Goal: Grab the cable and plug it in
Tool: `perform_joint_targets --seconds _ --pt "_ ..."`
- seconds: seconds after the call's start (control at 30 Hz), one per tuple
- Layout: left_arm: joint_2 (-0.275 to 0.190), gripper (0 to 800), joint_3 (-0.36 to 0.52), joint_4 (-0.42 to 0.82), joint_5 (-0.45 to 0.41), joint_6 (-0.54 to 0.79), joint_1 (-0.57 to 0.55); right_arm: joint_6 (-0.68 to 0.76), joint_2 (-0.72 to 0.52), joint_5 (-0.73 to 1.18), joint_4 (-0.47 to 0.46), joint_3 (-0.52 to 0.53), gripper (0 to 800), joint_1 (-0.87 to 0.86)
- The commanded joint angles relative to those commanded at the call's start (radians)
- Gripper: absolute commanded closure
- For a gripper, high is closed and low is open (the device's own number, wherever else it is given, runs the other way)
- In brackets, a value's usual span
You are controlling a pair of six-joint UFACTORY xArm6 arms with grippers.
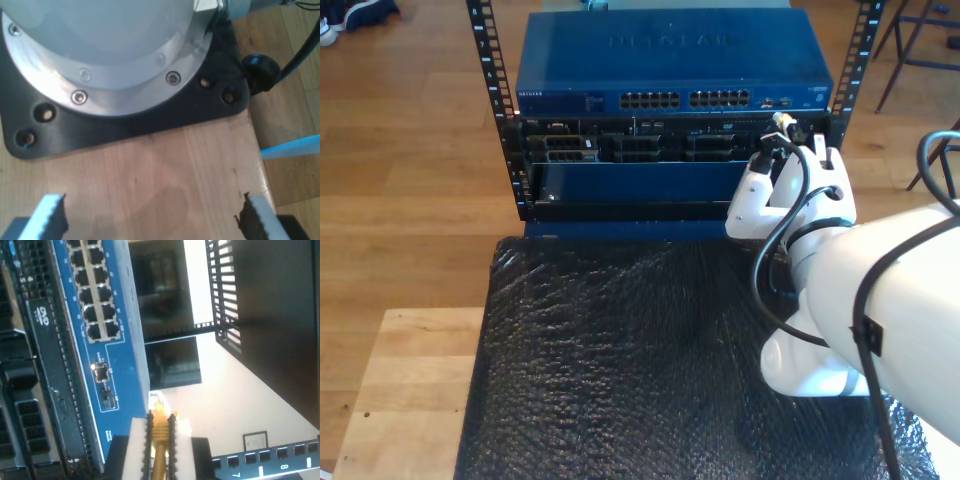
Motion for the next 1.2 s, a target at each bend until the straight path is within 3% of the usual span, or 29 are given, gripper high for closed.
perform_joint_targets --seconds 0.47,1.2 --pt "0.0 0 0.0 0.0 0.0 0.0 0.0 -0.044 0.094 -0.048 0.015 -0.074 800 0.008" --pt "0.0 0 0.0 0.0 0.0 0.0 0.0 -0.118 0.213 -0.044 0.137 -0.275 800 0.071"
